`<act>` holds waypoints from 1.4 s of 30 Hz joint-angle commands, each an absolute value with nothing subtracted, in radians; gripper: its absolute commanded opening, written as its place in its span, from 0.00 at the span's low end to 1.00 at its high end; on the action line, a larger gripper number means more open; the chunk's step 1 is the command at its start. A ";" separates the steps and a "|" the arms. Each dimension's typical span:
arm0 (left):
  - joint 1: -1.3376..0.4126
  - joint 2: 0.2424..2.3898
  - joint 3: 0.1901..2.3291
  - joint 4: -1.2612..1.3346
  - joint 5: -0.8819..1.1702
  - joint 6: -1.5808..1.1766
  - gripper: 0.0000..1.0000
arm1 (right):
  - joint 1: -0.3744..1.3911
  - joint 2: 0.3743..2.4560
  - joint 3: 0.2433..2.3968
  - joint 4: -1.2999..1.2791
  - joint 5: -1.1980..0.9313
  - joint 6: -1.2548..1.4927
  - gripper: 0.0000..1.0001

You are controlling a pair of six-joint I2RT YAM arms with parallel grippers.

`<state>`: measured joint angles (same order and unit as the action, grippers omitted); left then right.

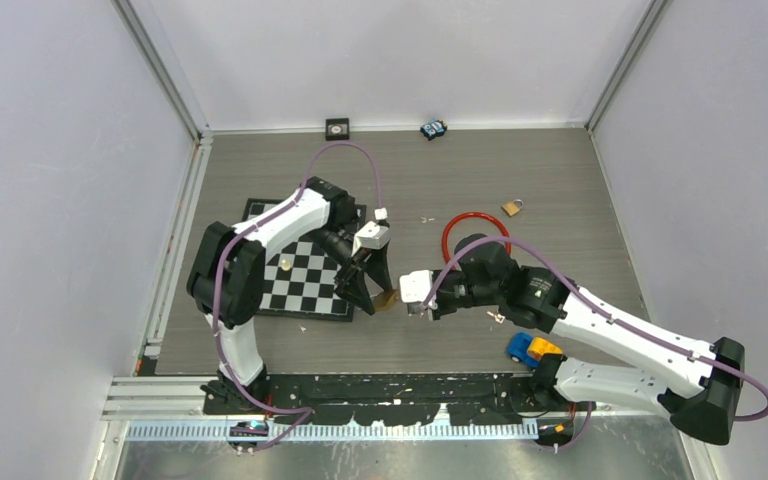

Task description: Unlock with the key

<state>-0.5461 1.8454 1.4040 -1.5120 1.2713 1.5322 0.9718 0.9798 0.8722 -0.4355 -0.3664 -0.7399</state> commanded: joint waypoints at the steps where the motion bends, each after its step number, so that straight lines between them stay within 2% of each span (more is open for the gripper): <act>1: -0.557 1.785 1.414 -1.564 1.377 1.555 0.00 | 0.955 0.991 0.920 -0.421 -0.399 -0.685 0.01; 15: -0.557 1.788 1.413 -1.562 1.375 1.554 0.00 | 0.922 1.055 0.987 -0.508 -0.495 -0.625 0.01; 30: -0.557 1.793 1.414 -1.600 1.426 1.570 0.00 | 0.952 0.996 1.021 -0.608 -0.358 -0.820 0.01; 42: -0.555 1.825 1.446 -1.638 1.448 1.576 0.00 | 0.966 0.959 1.013 -0.592 -0.326 -0.830 0.01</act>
<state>-0.5541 1.8454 1.4021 -1.5204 1.3273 1.5528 0.9604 0.9791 0.9798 -0.6113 -0.3328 -0.8177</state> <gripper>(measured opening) 0.670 0.047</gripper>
